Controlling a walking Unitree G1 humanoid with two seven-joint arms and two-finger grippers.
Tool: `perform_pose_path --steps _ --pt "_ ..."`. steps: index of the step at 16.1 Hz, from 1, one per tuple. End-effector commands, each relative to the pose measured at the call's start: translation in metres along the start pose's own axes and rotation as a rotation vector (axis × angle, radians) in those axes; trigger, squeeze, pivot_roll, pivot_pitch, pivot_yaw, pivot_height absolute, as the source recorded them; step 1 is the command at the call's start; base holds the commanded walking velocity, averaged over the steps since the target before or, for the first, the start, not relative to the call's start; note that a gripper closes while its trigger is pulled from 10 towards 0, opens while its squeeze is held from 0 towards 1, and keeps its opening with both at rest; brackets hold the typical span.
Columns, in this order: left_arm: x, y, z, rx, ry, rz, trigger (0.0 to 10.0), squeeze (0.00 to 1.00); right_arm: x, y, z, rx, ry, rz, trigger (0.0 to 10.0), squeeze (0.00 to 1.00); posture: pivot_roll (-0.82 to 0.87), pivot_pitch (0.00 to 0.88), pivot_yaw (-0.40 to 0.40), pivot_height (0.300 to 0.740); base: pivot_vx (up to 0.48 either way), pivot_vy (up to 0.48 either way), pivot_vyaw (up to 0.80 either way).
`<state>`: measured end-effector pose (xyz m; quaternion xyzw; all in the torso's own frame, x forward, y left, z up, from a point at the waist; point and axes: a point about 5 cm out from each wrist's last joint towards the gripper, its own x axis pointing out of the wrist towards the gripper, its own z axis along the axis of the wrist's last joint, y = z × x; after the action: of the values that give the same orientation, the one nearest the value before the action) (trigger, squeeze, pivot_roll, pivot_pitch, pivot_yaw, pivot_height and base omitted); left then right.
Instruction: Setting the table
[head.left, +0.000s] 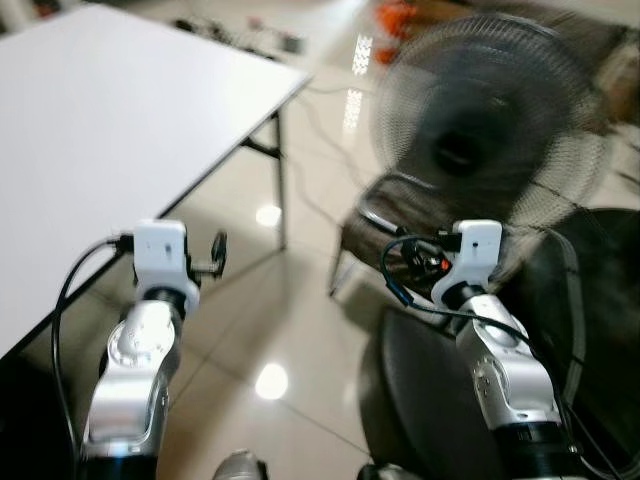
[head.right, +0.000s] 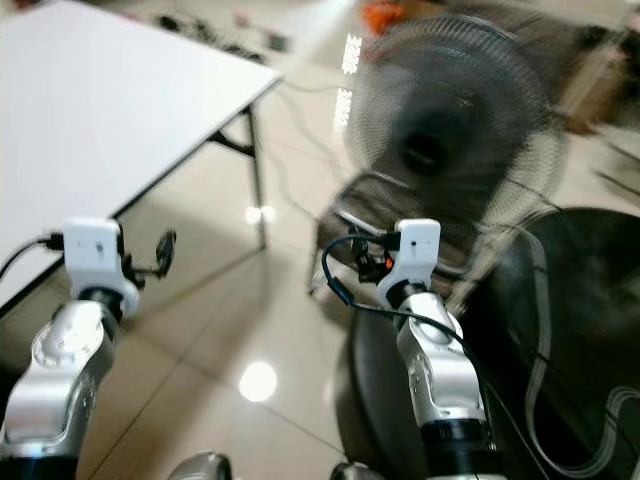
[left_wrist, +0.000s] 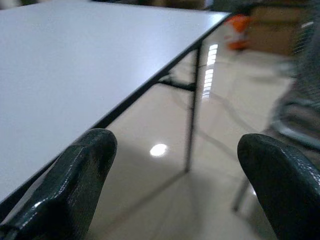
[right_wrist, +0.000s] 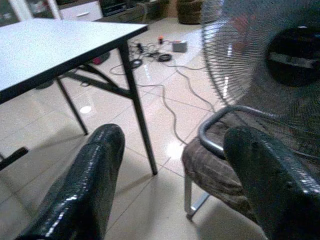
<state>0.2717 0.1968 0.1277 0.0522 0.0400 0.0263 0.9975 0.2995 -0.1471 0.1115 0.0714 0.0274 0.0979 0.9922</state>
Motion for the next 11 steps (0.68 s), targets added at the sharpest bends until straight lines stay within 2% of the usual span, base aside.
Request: perform_pose_path --steps 1,2,3,5,7,8,9,11 --pt "-0.002 -0.007 0.013 0.006 -0.051 -0.004 10.0 0.00 -0.003 -0.003 0.008 -0.026 -0.016 -0.020 10.0 1.00 -0.01 0.071 -0.039 0.740 0.000 0.000 0.80" --pt "-0.004 -0.019 0.028 0.045 -0.104 -0.069 10.0 0.00 -0.005 0.002 0.018 0.016 -0.035 -0.017 10.0 0.00 -0.03 0.074 -0.032 0.740 0.000 0.000 0.80" --pt "-0.001 -0.028 0.039 0.100 -0.180 -0.115 10.0 0.00 -0.005 0.004 0.021 0.045 -0.050 -0.018 10.0 0.00 -0.03 0.083 -0.029 0.740 0.000 0.000 0.80" --pt "0.000 -0.031 0.045 0.025 -0.165 -0.115 10.0 0.00 -0.006 0.003 0.021 0.085 -0.055 -0.038 10.0 0.00 0.00 0.073 -0.016 0.740 0.000 0.000 0.80" --pt "0.003 -0.022 0.051 0.099 -0.197 0.005 10.0 0.00 -0.005 0.001 0.024 0.121 -0.064 -0.058 10.0 0.00 -0.01 0.085 -0.012 0.740 0.000 0.000 0.80" --pt "0.003 -0.014 0.047 0.134 -0.151 0.016 10.0 0.00 -0.004 0.002 0.027 0.084 -0.052 -0.067 10.0 0.00 -0.02 0.087 -0.008 0.740 0.000 0.000 0.80" --pt "0.003 -0.013 0.047 0.136 -0.144 -0.028 10.0 0.00 -0.003 0.002 0.028 0.050 -0.037 -0.071 10.0 0.00 -0.02 0.092 -0.010 0.740 0.000 0.000 0.80" --pt "0.000 -0.014 0.047 0.105 -0.126 -0.032 10.0 0.00 -0.004 0.002 0.028 0.055 -0.031 -0.045 10.0 0.00 -0.01 0.087 -0.015 0.740 0.000 0.000 0.80"
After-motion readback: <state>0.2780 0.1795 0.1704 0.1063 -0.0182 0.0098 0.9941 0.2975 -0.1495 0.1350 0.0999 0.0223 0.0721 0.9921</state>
